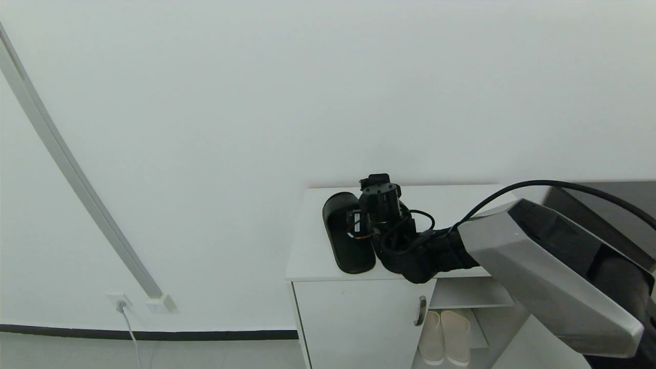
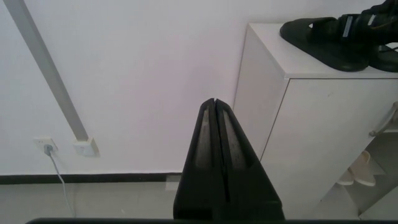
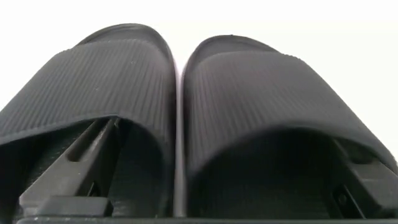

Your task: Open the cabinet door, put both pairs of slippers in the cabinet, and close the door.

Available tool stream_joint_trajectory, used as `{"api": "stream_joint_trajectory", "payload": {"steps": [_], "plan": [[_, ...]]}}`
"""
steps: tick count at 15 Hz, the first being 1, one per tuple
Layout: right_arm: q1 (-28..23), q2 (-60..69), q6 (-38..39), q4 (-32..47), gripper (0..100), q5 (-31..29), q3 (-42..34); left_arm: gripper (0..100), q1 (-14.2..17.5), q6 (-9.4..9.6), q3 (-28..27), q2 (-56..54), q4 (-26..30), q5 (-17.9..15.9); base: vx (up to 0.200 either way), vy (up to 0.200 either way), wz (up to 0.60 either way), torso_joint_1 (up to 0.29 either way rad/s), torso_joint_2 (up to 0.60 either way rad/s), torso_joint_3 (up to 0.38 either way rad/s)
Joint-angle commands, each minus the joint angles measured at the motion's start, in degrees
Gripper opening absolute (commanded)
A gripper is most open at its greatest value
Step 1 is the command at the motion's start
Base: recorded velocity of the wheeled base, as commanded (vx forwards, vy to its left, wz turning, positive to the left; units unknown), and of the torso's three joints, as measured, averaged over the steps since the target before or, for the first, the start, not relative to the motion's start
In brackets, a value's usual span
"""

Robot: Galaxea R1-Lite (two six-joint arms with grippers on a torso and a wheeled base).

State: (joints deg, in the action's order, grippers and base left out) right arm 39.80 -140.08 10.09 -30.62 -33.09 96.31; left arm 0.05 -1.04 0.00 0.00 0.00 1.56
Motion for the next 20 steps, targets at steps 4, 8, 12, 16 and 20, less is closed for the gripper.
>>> {"api": "stream_joint_trajectory", "payload": {"steps": [4,8,12,16,20], "plan": [[0.19,-0.81,0.01,-0.05,0,0.04,0.46,0,0.04,-0.11,0.00,0.00,0.00,0.11,0.000,0.000,0.00,0.000,0.00,0.000],[0.36,-0.19,0.01,-0.40,0,0.13,-0.33,0,0.04,-0.11,0.00,0.09,0.00,0.11,0.000,0.000,0.00,0.000,0.00,0.000],[1.24,9.04,0.10,-0.67,0,1.01,-7.62,0,0.04,-0.11,0.00,0.09,0.00,0.11,0.000,0.000,0.00,0.000,0.00,0.000],[2.12,25.38,0.01,-4.53,0,6.89,-28.63,0,0.04,0.16,0.00,0.09,0.00,0.02,0.000,0.000,0.00,0.000,0.00,0.000],[2.47,41.21,-1.39,-7.79,0,17.44,-46.74,0,0.04,0.25,0.00,0.09,0.00,-0.07,0.000,0.000,0.00,0.000,0.00,0.000]]}}
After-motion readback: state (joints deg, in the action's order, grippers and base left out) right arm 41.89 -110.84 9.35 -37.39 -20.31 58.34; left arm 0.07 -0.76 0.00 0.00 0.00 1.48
